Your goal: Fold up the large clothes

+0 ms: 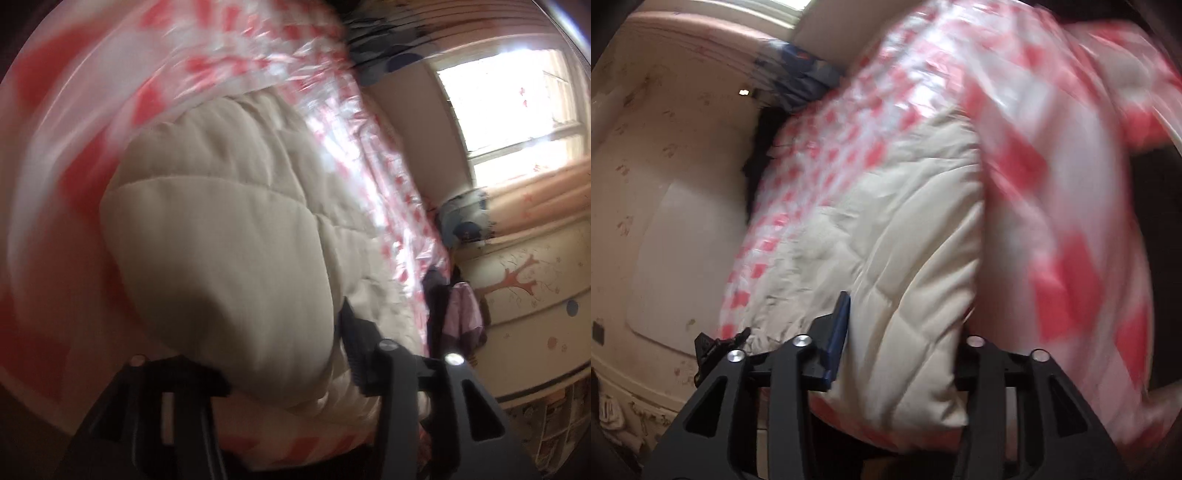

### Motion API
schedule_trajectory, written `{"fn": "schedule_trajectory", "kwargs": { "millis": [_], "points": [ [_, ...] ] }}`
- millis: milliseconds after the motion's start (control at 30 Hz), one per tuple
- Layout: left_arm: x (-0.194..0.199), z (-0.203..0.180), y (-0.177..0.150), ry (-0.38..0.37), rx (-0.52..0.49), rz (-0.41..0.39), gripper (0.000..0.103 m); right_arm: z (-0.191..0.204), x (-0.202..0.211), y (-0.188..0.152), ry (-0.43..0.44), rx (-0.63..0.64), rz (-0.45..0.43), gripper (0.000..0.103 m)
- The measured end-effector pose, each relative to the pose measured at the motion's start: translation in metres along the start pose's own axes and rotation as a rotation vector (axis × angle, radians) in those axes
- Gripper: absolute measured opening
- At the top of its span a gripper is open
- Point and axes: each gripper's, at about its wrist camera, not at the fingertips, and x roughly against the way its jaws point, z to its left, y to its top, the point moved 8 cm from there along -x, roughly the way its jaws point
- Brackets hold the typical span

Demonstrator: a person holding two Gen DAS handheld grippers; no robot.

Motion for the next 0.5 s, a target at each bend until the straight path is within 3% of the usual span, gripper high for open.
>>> {"fn": "schedule_trajectory", "kwargs": {
  "millis": [100, 167, 200, 267, 333, 433, 500],
  "points": [
    [-0.003, 0.014, -0.001, -0.031, 0.045, -0.010, 0.053, -0.031, 0.041, 0.007, -0.114, -0.069, -0.165, 0.051],
    [-0.001, 0.006, 0.002, -0.014, 0.018, -0.041, 0.060, 0.005, 0.063, 0.027, -0.156, 0.060, -0.285, 0.056],
    [-0.002, 0.002, 0.004, -0.007, 0.013, -0.053, 0.062, 0.028, 0.062, 0.034, -0.166, 0.135, -0.302, 0.063],
    [-0.004, 0.002, 0.007, -0.013, 0.046, -0.078, 0.067, 0.092, 0.034, 0.047, -0.203, 0.337, -0.280, 0.074],
    [-0.001, 0.010, 0.005, -0.032, 0.110, -0.099, 0.067, 0.138, -0.016, 0.052, -0.240, 0.490, -0.210, 0.075],
    [0.009, 0.019, 0.005, -0.061, 0.173, -0.137, 0.067, 0.181, -0.105, 0.057, -0.282, 0.630, -0.105, 0.075],
    [0.007, 0.022, 0.009, -0.060, 0.189, -0.125, 0.071, 0.190, -0.152, 0.057, -0.323, 0.666, -0.077, 0.075]
  ]
}}
